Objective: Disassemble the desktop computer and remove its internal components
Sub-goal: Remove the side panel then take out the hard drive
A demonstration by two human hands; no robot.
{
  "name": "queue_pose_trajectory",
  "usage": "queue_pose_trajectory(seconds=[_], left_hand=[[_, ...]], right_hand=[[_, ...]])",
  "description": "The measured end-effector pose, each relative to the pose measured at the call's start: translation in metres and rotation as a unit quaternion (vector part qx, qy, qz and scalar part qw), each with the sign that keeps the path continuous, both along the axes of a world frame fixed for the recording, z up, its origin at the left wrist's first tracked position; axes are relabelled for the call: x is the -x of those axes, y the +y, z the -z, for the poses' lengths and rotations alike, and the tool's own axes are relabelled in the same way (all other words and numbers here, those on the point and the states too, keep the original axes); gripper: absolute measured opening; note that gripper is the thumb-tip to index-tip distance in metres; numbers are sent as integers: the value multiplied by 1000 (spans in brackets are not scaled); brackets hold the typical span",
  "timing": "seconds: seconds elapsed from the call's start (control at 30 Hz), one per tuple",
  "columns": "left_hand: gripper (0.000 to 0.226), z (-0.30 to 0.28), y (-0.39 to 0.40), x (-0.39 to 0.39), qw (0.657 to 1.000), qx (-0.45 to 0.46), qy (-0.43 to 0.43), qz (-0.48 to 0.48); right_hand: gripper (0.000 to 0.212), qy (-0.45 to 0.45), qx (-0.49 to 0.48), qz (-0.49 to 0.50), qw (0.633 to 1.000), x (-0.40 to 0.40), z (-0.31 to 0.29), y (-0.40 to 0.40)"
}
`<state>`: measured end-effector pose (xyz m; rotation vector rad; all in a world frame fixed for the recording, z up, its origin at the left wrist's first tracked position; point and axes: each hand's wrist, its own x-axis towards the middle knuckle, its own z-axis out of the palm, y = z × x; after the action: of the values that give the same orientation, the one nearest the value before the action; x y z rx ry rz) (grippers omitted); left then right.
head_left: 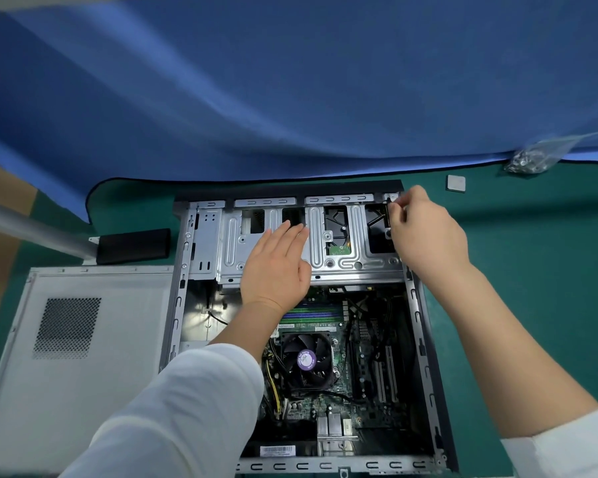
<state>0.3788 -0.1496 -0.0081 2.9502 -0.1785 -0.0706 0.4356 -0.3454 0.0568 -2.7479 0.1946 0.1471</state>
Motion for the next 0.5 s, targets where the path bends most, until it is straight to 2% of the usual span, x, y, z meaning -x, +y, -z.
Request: queue_pose_trajectory(seconds=[0.23, 0.37, 0.43, 0.5], left_hand=[[65, 1, 1, -2, 1000, -15, 17, 0], [63, 0, -1, 0, 1000, -8, 14, -1], [62, -1, -2, 0, 1000, -2, 12, 1], [62, -1, -1, 0, 1000, 0, 6, 2]], right_hand=[[12, 32, -54, 3, 998, -1, 0, -7], [21, 40, -7, 2, 999, -1, 0, -5], [31, 19, 5, 5, 1000, 0, 1, -3], [29, -13, -10, 18, 1000, 1, 6, -3]])
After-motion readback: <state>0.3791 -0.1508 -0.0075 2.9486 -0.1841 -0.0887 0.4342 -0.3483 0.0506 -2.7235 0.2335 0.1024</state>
